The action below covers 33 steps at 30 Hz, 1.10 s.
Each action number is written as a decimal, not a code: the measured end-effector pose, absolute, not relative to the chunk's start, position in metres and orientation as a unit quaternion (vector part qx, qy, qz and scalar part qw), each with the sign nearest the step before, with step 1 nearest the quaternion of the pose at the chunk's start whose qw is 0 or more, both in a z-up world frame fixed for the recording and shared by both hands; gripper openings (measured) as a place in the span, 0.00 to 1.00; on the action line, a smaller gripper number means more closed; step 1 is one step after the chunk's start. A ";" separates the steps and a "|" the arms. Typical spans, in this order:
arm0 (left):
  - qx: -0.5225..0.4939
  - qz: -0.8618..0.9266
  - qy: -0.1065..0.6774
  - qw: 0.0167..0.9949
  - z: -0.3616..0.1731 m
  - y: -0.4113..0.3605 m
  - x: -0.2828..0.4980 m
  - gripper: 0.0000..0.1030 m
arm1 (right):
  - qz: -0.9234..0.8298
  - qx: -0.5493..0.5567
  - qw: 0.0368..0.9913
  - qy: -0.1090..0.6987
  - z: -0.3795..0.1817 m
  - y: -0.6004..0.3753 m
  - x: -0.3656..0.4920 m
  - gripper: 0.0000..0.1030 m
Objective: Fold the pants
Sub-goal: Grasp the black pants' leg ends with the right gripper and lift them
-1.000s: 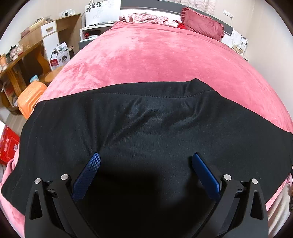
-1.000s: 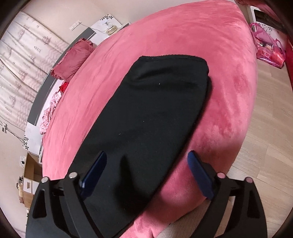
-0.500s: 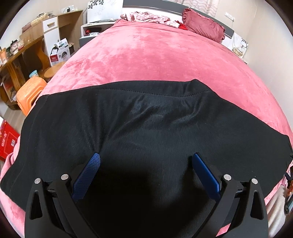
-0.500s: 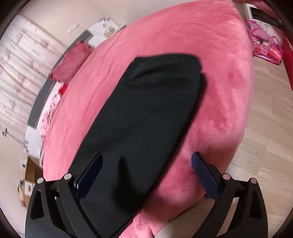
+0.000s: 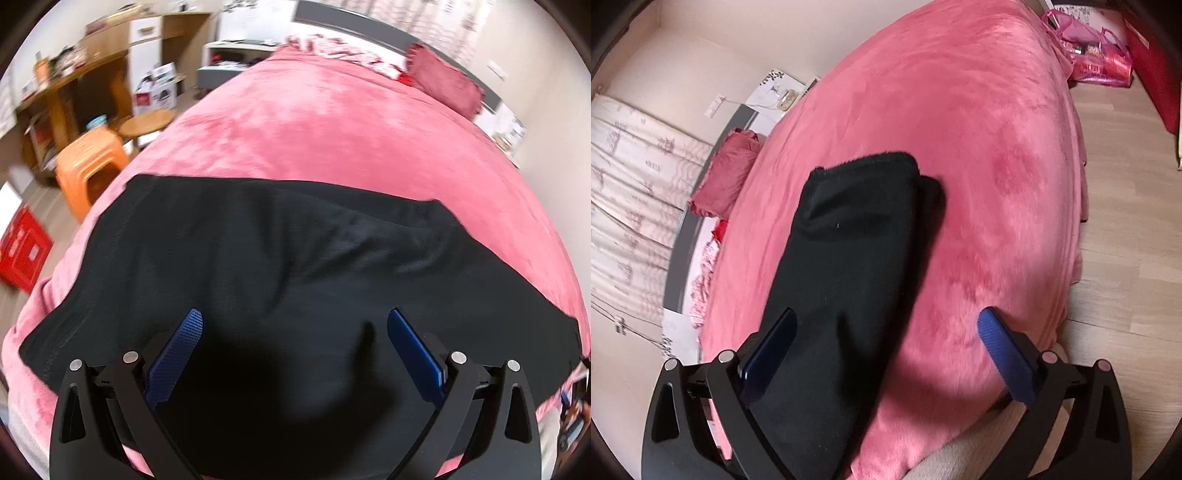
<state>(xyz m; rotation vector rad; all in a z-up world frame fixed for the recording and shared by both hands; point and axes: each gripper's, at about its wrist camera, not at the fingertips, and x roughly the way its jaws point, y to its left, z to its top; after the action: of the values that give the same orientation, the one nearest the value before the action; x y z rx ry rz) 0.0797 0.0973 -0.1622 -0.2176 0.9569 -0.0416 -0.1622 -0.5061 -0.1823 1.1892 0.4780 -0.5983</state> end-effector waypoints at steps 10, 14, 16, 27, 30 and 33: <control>-0.151 0.005 0.461 0.874 -0.167 0.123 0.076 0.96 | -0.239 0.563 0.771 0.175 -0.182 -0.527 -0.159 0.73; -0.145 0.010 0.461 0.876 -0.167 0.124 0.075 0.96 | -0.213 0.571 0.772 0.179 -0.186 -0.530 -0.145 0.68; -0.142 0.012 0.461 0.876 -0.167 0.124 0.076 0.96 | -0.211 0.573 0.773 0.172 -0.190 -0.534 -0.141 0.66; -0.130 0.011 0.463 0.876 -0.170 0.123 0.079 0.96 | -0.205 0.595 0.758 0.173 -0.180 -0.545 -0.145 0.18; -0.135 0.007 0.457 0.879 -0.167 0.126 0.079 0.96 | -0.198 0.591 0.763 0.168 -0.165 -0.540 -0.145 0.17; -0.136 0.010 0.446 0.884 -0.164 0.130 0.078 0.96 | -0.192 0.565 0.784 0.169 -0.140 -0.529 -0.139 0.16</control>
<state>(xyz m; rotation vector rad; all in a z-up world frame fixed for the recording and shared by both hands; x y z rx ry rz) 0.0782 0.1297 -0.1638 -0.2836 0.9284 0.0208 -0.1392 -0.5286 -0.1398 1.2194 0.3655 -0.4146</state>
